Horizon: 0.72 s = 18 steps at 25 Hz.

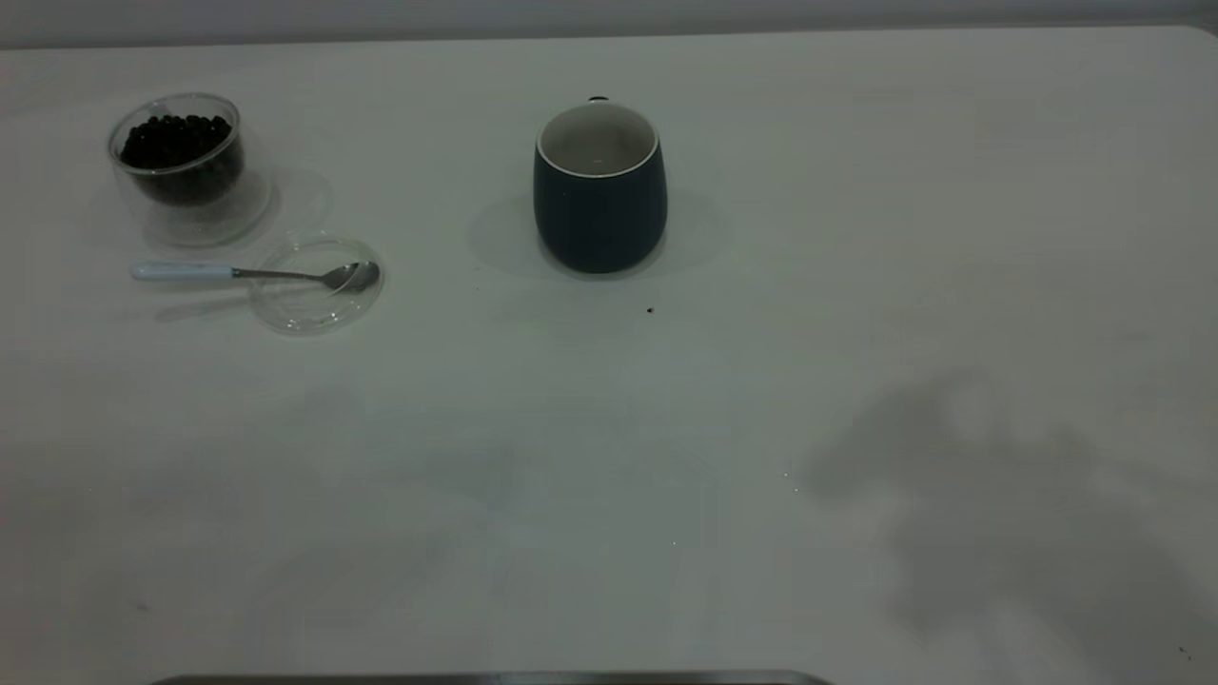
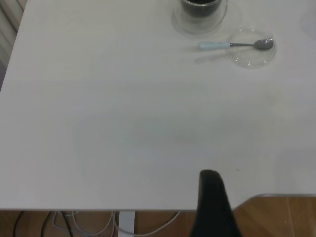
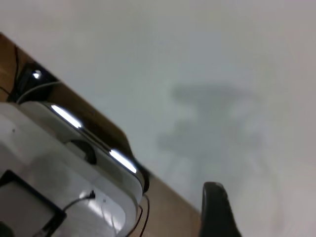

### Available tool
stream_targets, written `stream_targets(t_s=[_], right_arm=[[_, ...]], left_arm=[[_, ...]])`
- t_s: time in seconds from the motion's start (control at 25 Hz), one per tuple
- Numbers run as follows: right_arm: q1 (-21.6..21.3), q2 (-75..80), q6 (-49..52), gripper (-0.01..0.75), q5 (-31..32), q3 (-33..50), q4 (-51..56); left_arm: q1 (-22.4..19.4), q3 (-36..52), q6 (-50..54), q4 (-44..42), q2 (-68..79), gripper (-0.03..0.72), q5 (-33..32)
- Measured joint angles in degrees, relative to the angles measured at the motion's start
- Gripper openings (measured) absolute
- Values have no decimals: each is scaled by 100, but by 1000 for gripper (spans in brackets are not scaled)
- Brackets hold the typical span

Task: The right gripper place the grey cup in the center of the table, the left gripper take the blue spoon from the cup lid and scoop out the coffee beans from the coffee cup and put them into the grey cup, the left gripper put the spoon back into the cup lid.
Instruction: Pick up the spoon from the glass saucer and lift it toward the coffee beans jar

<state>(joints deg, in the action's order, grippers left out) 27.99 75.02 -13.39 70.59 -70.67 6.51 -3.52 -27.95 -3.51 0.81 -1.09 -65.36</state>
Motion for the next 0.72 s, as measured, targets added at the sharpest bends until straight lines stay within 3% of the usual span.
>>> stream_targets(t_s=[0.56, 0.72], right_arm=[[-31, -2700, 118, 462, 18, 2802, 1], [-408, -3988, 112, 462, -167, 3298, -19]], left_arm=[[0, 0, 0, 0, 0, 592, 0], [0, 0, 0, 0, 0, 592, 2]])
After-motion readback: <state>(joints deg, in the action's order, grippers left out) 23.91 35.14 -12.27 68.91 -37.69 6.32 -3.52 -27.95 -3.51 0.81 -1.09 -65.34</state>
